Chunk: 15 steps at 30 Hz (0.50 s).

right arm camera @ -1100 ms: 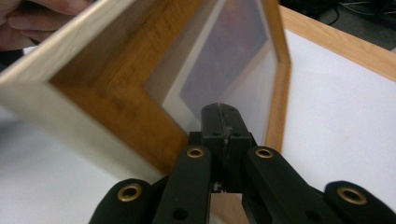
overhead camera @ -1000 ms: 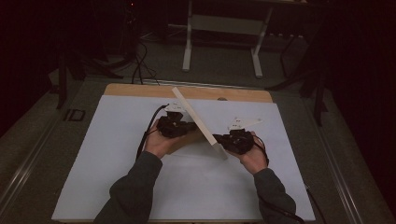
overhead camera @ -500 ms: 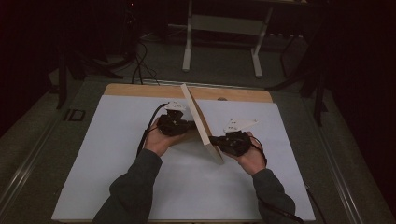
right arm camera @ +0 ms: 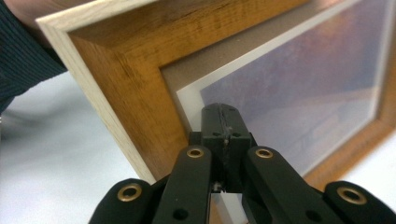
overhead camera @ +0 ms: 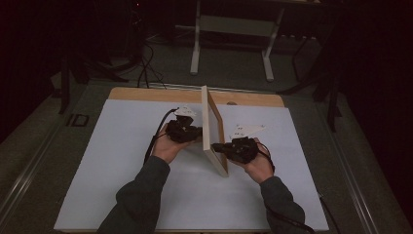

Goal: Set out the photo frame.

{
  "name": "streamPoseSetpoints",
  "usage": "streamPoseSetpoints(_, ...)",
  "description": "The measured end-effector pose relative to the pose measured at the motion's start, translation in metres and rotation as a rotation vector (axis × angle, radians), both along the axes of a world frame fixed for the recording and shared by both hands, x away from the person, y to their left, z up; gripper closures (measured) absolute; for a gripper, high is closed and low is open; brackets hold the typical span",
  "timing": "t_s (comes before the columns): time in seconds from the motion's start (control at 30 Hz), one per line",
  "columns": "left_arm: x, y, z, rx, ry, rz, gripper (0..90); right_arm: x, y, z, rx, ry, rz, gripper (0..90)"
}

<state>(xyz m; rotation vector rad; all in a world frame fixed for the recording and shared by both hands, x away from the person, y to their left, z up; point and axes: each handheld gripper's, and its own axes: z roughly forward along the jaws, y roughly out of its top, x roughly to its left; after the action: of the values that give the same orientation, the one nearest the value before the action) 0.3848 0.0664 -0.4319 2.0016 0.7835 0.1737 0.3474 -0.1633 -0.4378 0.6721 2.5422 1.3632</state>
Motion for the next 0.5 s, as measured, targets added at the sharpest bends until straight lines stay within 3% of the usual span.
streamPoseSetpoints(0.27, 0.0019, -0.0004, -0.0024, -0.021, 0.005, -0.006, 90.0, 0.0005, 0.0065, 0.0003, -0.002, 0.008, 0.002, 90.0)
streamPoseSetpoints(0.43, 0.0043, -0.0004, -0.0060, -0.083, 0.033, -0.035, 90.0, -0.0003, 0.0094, 0.0011, 0.005, 0.012, 0.016, 90.0)
streamPoseSetpoints(0.5, 0.0047, -0.0005, -0.0068, -0.087, 0.031, -0.039, 90.0, -0.0007, 0.0096, 0.0013, 0.004, 0.008, 0.014, 90.0)
